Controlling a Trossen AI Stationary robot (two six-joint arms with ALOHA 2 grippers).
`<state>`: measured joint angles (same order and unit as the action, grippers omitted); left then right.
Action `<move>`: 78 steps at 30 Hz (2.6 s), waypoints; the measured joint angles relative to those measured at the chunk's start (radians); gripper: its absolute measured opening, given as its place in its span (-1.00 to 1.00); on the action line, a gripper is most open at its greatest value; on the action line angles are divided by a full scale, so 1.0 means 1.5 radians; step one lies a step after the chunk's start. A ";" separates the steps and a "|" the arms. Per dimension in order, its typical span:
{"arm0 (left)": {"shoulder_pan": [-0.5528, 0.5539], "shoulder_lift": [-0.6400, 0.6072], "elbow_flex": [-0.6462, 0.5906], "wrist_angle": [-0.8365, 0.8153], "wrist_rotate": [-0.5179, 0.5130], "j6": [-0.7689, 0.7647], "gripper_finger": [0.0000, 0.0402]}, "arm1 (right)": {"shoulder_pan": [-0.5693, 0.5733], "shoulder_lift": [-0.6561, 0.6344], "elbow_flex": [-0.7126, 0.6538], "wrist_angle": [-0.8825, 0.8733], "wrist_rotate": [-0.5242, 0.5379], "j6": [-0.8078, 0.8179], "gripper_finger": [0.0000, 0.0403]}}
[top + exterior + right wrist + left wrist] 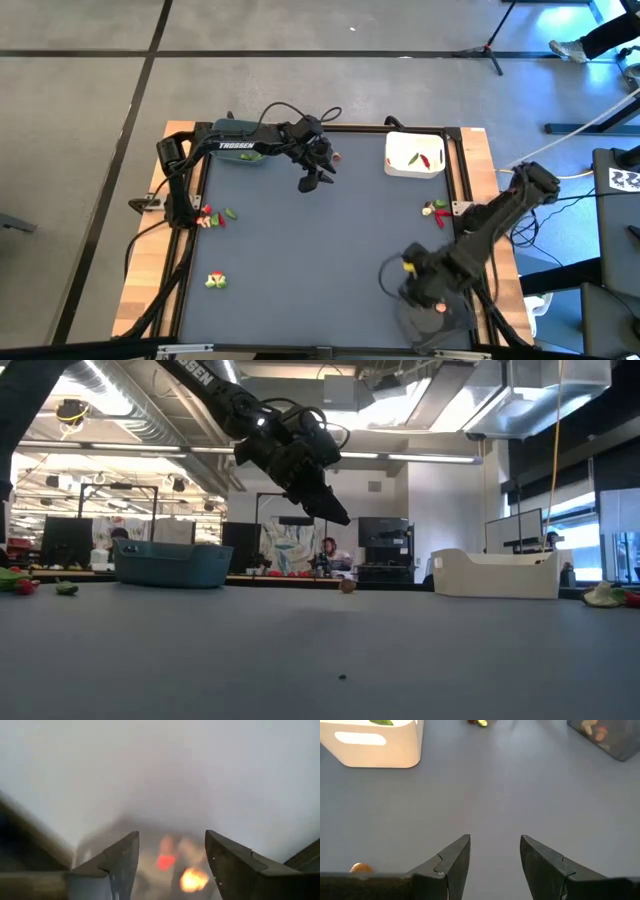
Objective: Sort produce into baskets
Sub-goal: Put the green mushroom into the black bin
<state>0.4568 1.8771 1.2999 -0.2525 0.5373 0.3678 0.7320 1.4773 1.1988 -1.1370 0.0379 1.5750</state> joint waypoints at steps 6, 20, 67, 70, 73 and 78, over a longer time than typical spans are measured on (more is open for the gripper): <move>0.000 0.000 0.000 0.001 0.000 -0.001 -0.16 | -0.119 -0.016 -0.001 -0.188 0.070 -0.060 0.15; 0.000 0.000 0.000 0.001 0.000 -0.013 -0.16 | -0.341 -0.013 -0.207 -0.139 0.054 -0.131 0.01; 0.000 0.000 0.000 0.006 -0.001 0.026 -0.16 | -0.506 -0.013 -0.357 0.073 0.135 -0.253 -0.92; 0.000 0.000 0.000 0.006 -0.001 0.033 -0.16 | -0.497 -0.013 -0.336 0.054 0.133 -0.254 -0.92; 0.000 0.000 0.000 0.006 -0.001 0.025 -0.16 | -0.471 -0.013 -0.293 0.026 0.137 -0.263 -0.90; 0.000 0.000 0.000 0.006 -0.001 0.018 -0.16 | -0.408 -0.014 -0.196 -0.026 0.126 -0.268 -0.91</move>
<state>0.4568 1.8771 1.3003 -0.2432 0.5362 0.3953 0.1197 1.4570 0.9042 -1.1761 0.2270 1.1729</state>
